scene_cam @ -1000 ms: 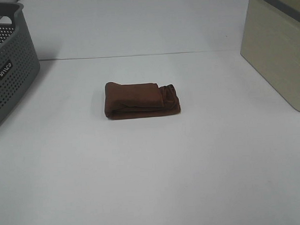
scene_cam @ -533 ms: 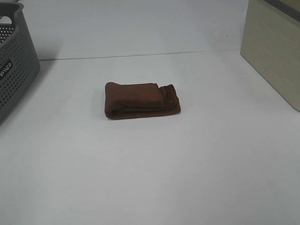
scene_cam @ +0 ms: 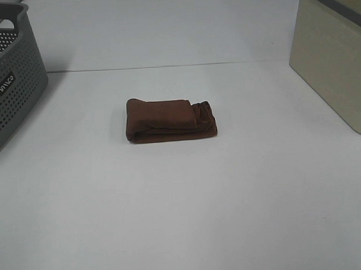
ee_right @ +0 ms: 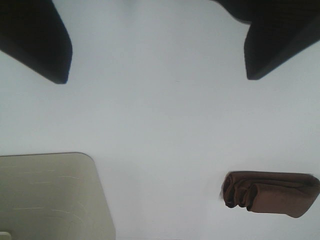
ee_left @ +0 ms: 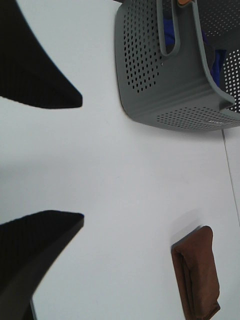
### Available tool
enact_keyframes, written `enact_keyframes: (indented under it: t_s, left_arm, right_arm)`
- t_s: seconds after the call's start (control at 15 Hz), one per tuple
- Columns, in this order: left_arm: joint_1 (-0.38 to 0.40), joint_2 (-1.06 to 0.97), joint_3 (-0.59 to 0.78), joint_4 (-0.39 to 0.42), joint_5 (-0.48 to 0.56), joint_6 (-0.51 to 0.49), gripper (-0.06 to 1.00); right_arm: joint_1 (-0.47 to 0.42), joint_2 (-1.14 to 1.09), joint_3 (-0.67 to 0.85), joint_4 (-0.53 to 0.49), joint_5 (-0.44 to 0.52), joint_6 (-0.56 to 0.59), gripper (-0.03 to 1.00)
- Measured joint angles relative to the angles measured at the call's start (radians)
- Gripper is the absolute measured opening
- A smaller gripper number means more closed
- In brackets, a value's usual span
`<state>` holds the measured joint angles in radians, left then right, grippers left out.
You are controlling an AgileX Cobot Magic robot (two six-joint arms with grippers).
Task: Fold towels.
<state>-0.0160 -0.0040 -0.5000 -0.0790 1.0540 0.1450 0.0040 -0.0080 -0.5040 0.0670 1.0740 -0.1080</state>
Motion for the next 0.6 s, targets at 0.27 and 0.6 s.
enact_keyframes:
  t_s: [0.27,0.6]
  left_arm:
    - [0.0,0.0,0.0,0.0,0.0,0.0,0.58]
    - [0.0,0.0,0.0,0.0,0.0,0.0,0.58]
  right_arm:
    - [-0.004,0.0,0.0,0.0,0.0,0.0,0.88]
    - [-0.004,0.0,0.0,0.0,0.0,0.0,0.88]
